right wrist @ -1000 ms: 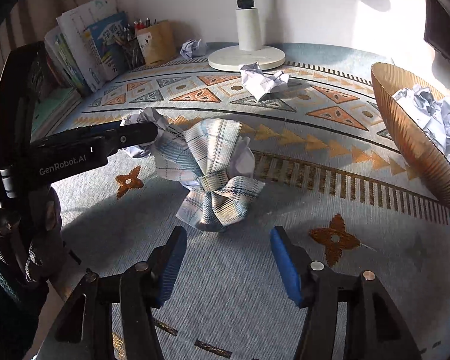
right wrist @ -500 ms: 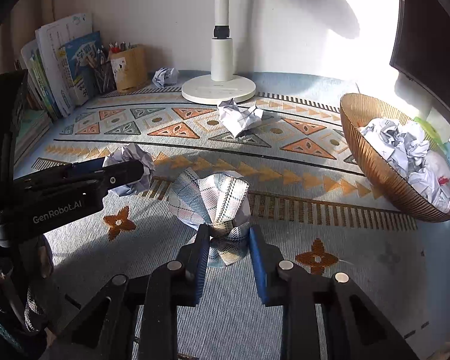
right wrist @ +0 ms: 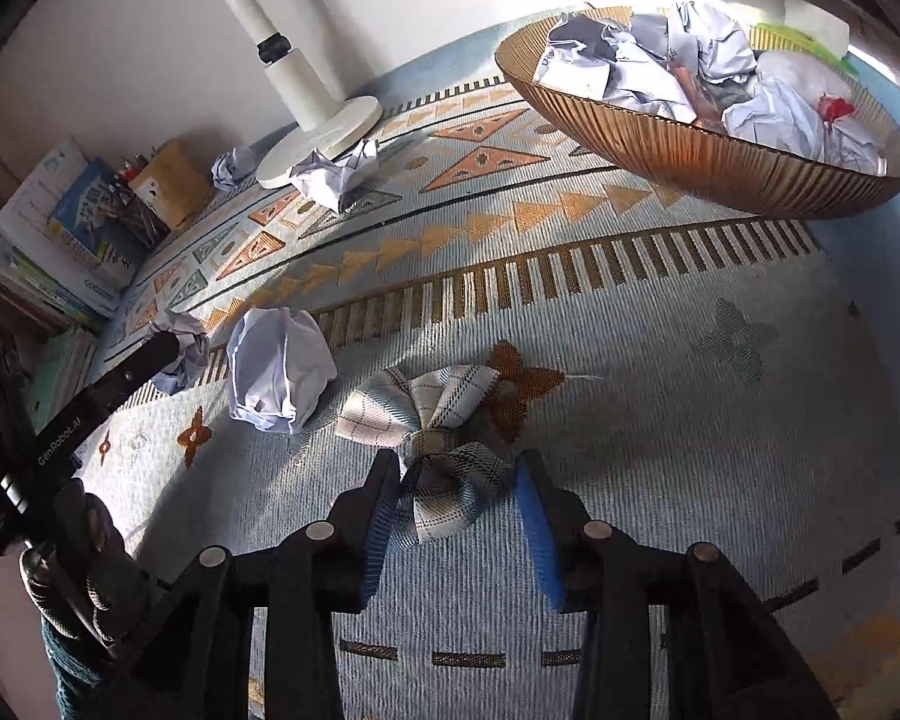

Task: Organize objects

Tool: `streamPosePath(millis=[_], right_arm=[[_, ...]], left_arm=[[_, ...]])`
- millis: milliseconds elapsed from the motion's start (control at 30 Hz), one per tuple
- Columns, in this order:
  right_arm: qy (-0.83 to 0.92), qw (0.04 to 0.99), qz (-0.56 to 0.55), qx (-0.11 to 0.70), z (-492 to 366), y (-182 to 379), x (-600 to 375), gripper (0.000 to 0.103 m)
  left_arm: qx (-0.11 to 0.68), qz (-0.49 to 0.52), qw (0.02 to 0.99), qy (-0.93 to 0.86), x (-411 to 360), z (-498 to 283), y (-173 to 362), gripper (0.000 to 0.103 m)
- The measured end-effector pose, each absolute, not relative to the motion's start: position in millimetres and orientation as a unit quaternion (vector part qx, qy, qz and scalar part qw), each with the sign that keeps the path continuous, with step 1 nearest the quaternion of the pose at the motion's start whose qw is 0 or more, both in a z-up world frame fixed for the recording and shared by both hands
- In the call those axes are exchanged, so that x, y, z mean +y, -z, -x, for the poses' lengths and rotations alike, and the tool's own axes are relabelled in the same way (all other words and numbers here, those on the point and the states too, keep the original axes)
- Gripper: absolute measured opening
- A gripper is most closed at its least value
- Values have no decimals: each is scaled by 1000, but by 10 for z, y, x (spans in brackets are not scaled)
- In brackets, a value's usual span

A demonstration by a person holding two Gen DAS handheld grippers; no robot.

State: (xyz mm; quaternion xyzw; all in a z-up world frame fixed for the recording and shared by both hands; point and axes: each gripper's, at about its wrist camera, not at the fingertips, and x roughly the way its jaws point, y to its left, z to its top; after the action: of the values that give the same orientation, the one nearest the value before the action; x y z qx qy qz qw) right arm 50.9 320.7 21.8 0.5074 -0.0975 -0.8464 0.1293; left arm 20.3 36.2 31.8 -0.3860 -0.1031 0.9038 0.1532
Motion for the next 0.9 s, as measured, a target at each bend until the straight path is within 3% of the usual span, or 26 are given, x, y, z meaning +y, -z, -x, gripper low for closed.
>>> streamPosePath(millis=[33, 67, 267, 300, 533, 900], right_arm=[[853, 125, -500, -84, -534, -248, 3193, 67], [859, 121, -493, -70, -562, -270, 3166, 70], [862, 119, -493, 0, -597, -141, 2876, 70], [867, 112, -485, 13, -612, -130, 2841, 69], [882, 98, -460, 29, -648, -124, 2773, 27], [887, 125, -444, -26, -681, -269, 3030, 25]], left_arm=[[-103, 387, 154, -903, 363, -200, -319, 51], [-103, 387, 155, -903, 367, -198, -318, 51], [-100, 387, 156, -903, 386, -197, -324, 51], [-100, 387, 155, -903, 388, -195, -324, 51], [-98, 388, 156, -903, 398, -190, -325, 51], [-73, 388, 127, -910, 470, -170, -390, 49]])
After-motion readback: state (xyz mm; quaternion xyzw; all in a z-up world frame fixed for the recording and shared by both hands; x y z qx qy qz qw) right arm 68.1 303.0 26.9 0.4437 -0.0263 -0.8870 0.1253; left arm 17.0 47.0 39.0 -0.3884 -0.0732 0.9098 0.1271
